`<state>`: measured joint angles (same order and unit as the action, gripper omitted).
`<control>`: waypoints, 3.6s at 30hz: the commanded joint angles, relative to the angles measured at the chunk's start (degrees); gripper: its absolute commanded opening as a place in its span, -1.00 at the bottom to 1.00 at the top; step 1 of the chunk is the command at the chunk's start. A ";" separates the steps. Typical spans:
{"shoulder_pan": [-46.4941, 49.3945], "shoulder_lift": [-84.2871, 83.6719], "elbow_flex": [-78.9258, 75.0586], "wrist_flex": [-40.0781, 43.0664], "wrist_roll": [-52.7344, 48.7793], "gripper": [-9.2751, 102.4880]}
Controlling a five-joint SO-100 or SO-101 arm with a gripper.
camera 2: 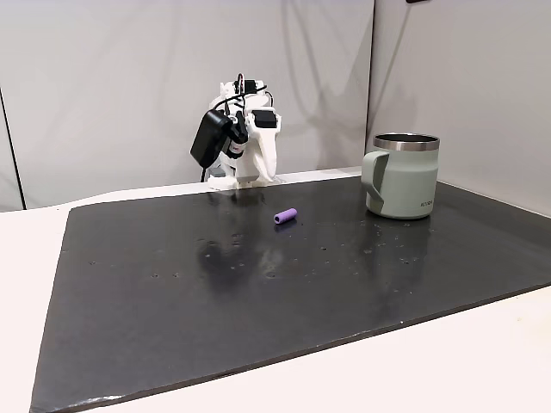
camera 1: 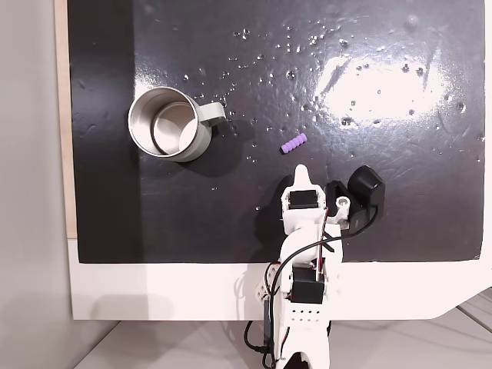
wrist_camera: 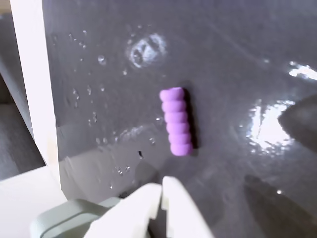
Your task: Grasp a pengrip and put it in the cup.
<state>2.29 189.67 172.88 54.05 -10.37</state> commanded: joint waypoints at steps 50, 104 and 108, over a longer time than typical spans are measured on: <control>-1.93 -91.49 -50.54 -9.93 -8.26 -0.45; -22.50 -85.34 -93.87 20.39 11.16 -0.83; -26.10 -90.35 -100.99 23.29 12.13 -0.83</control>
<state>-21.36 100.46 78.93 76.11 0.53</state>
